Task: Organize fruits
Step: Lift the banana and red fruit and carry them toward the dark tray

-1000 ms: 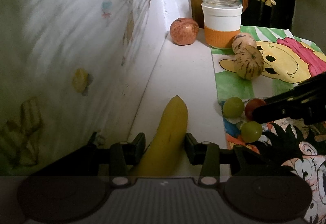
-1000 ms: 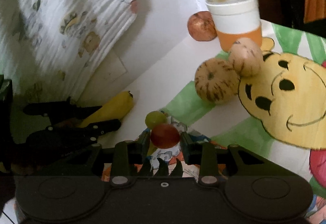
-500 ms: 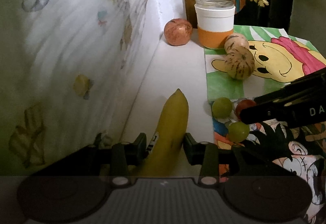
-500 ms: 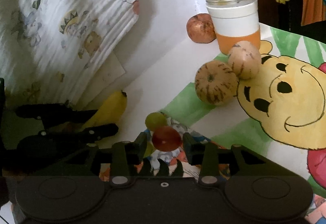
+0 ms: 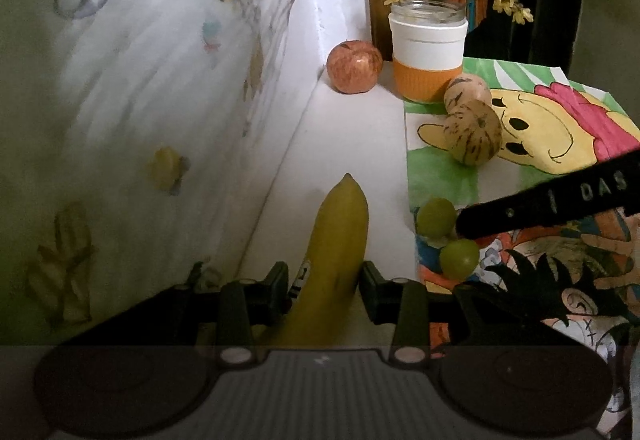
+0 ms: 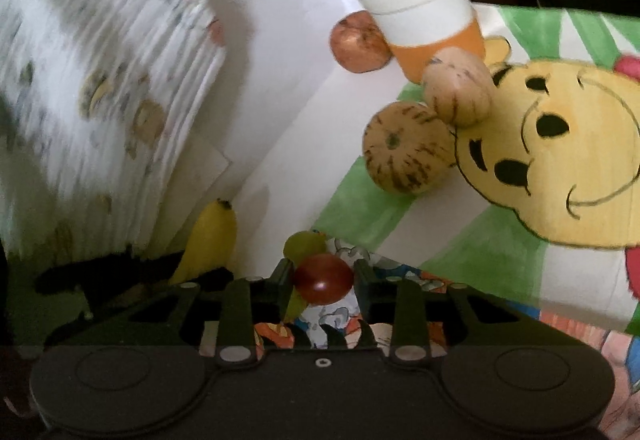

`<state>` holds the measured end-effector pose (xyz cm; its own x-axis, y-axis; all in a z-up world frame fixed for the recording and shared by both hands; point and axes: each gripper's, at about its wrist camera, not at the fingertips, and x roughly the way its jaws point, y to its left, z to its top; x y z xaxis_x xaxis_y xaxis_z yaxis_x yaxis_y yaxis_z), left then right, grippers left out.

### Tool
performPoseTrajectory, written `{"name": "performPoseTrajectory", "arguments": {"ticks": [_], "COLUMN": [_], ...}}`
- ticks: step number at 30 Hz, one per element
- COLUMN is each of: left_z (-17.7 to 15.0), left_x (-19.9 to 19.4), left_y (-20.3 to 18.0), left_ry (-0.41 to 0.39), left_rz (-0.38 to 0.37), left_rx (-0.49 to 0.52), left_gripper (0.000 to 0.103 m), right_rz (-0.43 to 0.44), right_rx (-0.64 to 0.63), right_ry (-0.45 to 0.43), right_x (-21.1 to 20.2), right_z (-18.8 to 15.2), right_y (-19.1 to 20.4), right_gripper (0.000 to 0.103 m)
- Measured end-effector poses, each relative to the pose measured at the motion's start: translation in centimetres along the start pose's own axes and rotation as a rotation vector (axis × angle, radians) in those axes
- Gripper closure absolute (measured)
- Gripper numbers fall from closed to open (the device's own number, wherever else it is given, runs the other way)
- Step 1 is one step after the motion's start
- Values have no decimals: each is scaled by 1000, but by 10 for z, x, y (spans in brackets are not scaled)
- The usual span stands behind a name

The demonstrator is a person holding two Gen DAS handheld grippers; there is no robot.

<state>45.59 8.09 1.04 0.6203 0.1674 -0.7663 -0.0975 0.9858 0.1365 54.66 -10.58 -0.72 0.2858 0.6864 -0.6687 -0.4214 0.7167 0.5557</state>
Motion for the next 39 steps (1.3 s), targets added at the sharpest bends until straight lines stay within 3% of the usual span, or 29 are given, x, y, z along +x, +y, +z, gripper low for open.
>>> {"name": "performPoseTrajectory", "arguments": {"ticks": [9, 18, 26, 39], "left_z": [1, 3, 2, -9], "left_x": [-10, -28, -40, -62], "left_y": [1, 6, 8, 10], "left_ry": [-7, -33, -16, -46], "left_rz": [-5, -22, -108, -135], "left_rx": [-23, -54, -102, -153], "left_gripper": [63, 64, 68, 69], "right_rz": [-32, 27, 52, 75], "right_rx": [62, 118, 115, 92], "right_ry": [-2, -32, -51, -44], "right_x": [2, -17, -38, -53], "right_z": [0, -10, -17, -42], "right_y": [8, -5, -3, 3], "right_gripper": [69, 69, 69, 69]}}
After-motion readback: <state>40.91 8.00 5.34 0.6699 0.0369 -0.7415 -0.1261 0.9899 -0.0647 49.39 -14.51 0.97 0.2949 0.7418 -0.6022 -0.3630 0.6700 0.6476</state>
